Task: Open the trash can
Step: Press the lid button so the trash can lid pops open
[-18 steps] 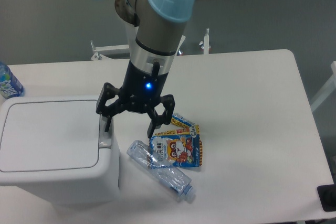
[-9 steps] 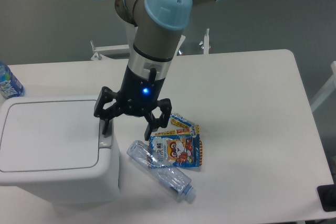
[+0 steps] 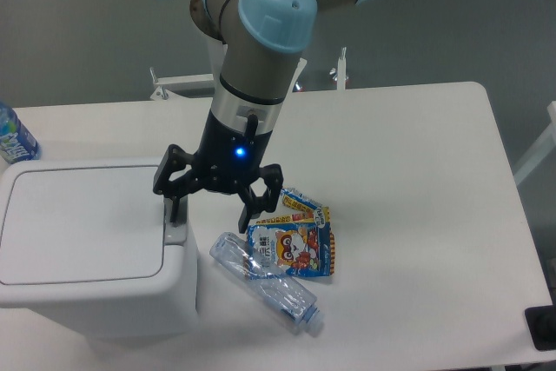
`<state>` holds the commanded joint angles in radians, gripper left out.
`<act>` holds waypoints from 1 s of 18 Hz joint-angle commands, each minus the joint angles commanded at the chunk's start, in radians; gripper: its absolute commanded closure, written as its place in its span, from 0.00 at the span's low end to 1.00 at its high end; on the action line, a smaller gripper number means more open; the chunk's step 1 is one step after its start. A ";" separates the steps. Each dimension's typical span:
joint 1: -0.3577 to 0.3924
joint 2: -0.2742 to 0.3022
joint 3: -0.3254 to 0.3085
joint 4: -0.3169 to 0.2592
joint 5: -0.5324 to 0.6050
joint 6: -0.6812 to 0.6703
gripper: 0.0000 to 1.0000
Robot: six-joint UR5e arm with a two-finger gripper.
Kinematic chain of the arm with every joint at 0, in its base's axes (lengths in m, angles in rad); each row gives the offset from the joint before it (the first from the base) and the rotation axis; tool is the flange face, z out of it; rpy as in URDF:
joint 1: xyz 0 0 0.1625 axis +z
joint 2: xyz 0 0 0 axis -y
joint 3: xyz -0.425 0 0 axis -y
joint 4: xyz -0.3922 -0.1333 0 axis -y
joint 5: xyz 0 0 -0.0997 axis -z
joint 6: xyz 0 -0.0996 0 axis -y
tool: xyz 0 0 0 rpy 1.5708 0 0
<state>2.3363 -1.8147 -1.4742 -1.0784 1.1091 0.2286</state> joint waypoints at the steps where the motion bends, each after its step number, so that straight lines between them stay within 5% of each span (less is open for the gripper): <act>1: 0.000 0.000 0.000 0.000 0.000 0.000 0.00; 18: 0.000 -0.003 -0.005 0.017 -0.002 -0.002 0.00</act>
<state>2.3363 -1.8178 -1.4788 -1.0615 1.1075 0.2270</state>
